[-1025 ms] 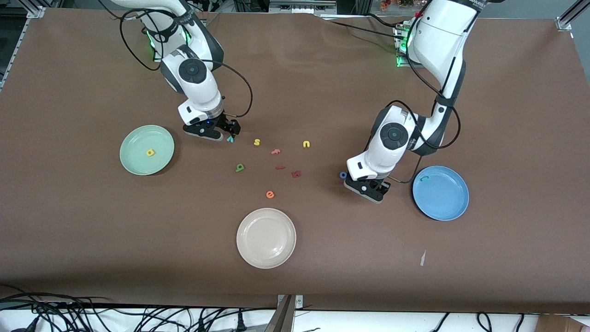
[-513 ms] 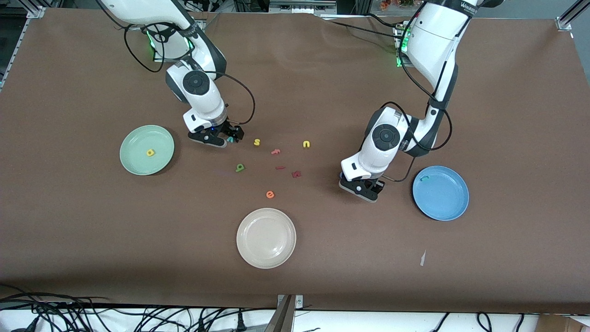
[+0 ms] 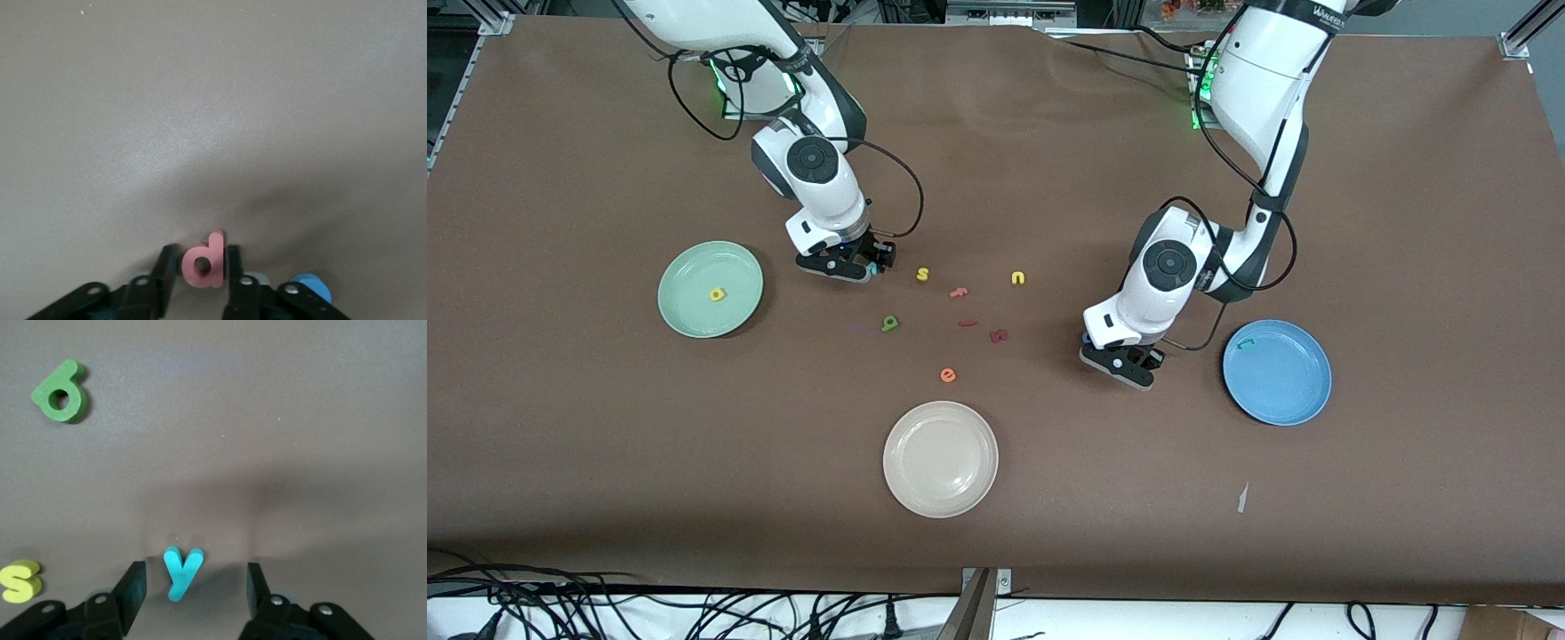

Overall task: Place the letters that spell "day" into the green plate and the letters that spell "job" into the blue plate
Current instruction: 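Grasp the pink d with the left gripper while the right gripper grasps the y, then drop the d on the blue plate while the right gripper drops the y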

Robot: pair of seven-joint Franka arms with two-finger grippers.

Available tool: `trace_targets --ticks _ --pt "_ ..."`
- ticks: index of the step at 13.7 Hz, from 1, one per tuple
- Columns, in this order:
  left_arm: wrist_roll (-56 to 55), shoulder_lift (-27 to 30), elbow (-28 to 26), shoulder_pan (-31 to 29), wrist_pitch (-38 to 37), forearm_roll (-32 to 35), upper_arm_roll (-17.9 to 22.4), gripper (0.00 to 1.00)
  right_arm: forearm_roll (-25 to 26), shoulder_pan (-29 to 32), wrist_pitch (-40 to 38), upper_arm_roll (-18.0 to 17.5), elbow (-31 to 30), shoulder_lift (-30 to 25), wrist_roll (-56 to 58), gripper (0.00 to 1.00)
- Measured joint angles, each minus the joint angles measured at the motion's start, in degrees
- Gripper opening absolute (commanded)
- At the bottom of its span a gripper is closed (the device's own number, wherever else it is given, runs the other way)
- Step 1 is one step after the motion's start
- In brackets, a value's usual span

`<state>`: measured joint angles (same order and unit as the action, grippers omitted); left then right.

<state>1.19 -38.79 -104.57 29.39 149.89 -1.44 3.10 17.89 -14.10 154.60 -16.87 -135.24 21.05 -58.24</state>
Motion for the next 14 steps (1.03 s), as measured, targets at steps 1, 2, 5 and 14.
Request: trace_targets --ticks 1,2,5,14 --pt "0.0 0.0 0.0 0.0 0.0 0.0 0.0 0.08 0.0 0.0 0.0 0.0 0.2 0.3 0.0 0.67" --pt "0.0 0.0 0.1 0.0 0.0 0.0 0.0 0.07 0.0 0.0 0.1 0.0 0.2 0.5 0.0 0.55" --pt "0.0 0.2 0.6 0.1 0.1 0.0 0.8 0.09 0.0 0.0 0.2 0.0 0.4 1.0 0.0 0.24" --pt "19.3 3.5 -1.0 -5.6 -1.3 0.0 12.9 0.18 0.5 0.1 -0.3 2.2 3.1 -1.1 0.4 0.09"
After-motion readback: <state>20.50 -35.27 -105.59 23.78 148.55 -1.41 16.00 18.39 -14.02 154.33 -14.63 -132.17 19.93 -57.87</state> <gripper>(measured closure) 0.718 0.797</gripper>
